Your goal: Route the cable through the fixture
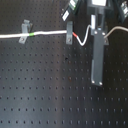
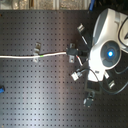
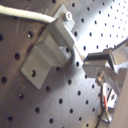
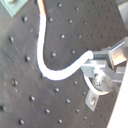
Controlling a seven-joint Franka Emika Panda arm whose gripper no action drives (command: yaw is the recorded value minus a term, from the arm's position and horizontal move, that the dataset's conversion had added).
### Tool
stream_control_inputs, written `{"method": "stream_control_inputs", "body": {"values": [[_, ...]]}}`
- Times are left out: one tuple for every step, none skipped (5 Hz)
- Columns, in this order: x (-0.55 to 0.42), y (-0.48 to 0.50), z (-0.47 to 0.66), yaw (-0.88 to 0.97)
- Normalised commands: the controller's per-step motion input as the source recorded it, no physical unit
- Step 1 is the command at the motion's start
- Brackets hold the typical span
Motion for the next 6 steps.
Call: {"method": "stream_control_inputs", "body": {"values": [[0.077, -0.033, -0.57, 0.00], [0.107, -0.070, -0.50, -0.12], [0.106, -0.133, -0.34, -0.32], [0.166, -0.189, -0.06, -0.67], [0.001, -0.221, 0.08, -0.44], [0.036, -0.319, 0.10, -0.31]]}}
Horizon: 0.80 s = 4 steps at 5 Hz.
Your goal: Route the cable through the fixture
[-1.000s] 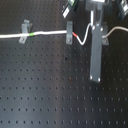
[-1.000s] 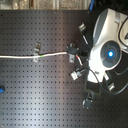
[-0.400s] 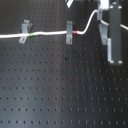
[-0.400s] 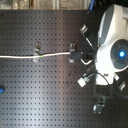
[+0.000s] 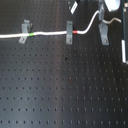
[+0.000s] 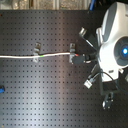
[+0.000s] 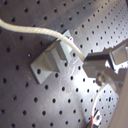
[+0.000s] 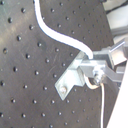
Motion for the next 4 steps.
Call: {"method": "stream_control_inputs", "body": {"values": [[-0.053, -0.275, 0.18, 0.00], [-0.115, -0.023, 0.25, 0.25], [-0.059, 0.036, 0.22, 0.39], [-0.012, 0.205, 0.15, 0.42]]}}
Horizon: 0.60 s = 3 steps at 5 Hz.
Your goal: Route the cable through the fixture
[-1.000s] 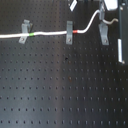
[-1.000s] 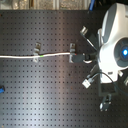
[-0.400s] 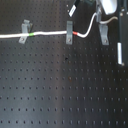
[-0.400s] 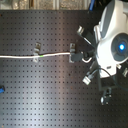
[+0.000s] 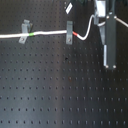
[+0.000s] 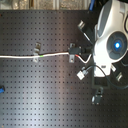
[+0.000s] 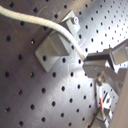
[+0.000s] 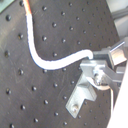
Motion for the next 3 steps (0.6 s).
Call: {"method": "stream_control_inputs", "body": {"values": [[0.064, 0.087, 0.30, 0.49], [0.059, -0.005, 0.27, 0.59], [0.040, 0.030, 0.20, 0.72]]}}
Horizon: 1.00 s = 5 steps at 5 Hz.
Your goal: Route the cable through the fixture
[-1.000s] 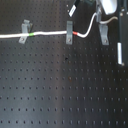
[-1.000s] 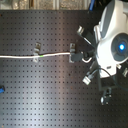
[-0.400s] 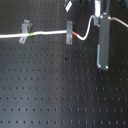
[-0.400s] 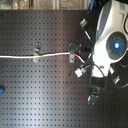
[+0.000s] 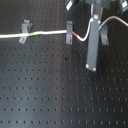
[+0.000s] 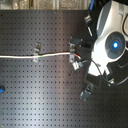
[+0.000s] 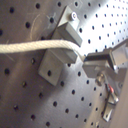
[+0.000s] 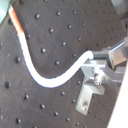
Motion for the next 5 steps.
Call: {"method": "stream_control_inputs", "body": {"values": [[0.006, 0.000, 0.13, 0.73], [-0.097, -0.186, 0.09, 0.74], [-0.415, -0.195, 0.07, 0.40], [-0.149, -0.182, 0.22, 0.00], [-0.429, -0.232, 0.02, 0.00]]}}
